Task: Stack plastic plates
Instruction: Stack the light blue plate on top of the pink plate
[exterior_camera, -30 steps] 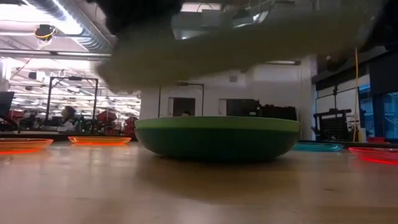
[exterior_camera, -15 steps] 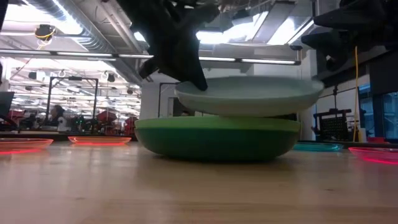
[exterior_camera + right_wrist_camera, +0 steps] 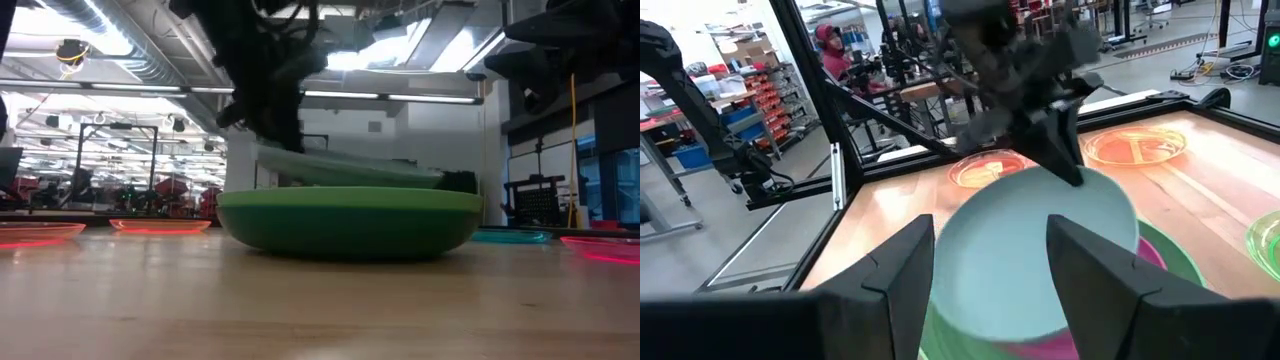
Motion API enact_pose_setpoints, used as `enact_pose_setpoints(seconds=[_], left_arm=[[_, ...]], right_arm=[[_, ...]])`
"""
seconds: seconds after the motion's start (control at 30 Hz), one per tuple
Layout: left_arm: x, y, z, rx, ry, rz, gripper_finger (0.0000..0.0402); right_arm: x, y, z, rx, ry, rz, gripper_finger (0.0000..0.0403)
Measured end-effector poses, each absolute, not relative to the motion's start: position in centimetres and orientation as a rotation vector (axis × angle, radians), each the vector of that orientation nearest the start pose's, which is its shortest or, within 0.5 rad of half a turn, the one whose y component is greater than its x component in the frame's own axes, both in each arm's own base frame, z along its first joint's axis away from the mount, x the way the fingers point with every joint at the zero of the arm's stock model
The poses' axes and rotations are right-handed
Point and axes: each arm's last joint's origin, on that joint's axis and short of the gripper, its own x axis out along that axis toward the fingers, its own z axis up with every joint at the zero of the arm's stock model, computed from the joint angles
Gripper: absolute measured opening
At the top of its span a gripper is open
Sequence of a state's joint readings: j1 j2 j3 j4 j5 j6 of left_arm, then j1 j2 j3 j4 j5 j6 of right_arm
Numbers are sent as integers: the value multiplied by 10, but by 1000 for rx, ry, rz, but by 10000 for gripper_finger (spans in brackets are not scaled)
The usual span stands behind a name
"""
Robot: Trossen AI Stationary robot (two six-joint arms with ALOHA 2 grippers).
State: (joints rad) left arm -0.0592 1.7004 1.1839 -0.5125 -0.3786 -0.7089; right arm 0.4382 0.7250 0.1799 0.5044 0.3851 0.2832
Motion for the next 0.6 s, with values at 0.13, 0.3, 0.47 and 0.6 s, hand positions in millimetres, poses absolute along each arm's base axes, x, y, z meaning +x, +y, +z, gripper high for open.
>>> enact_pose_setpoints(seconds=[0.13,0.3,0.47,0.6], left_arm=[[340,-5,210,-415,899,665,21],[340,-7,208,-419,902,658,21],[342,-7,207,-435,895,643,22],[342,-6,207,-442,901,636,35]], right_arm=[[147,57,199,267,43,48,188],[147,57,199,268,42,48,188],[147,57,199,268,41,48,188],[147,57,199,268,42,48,188]])
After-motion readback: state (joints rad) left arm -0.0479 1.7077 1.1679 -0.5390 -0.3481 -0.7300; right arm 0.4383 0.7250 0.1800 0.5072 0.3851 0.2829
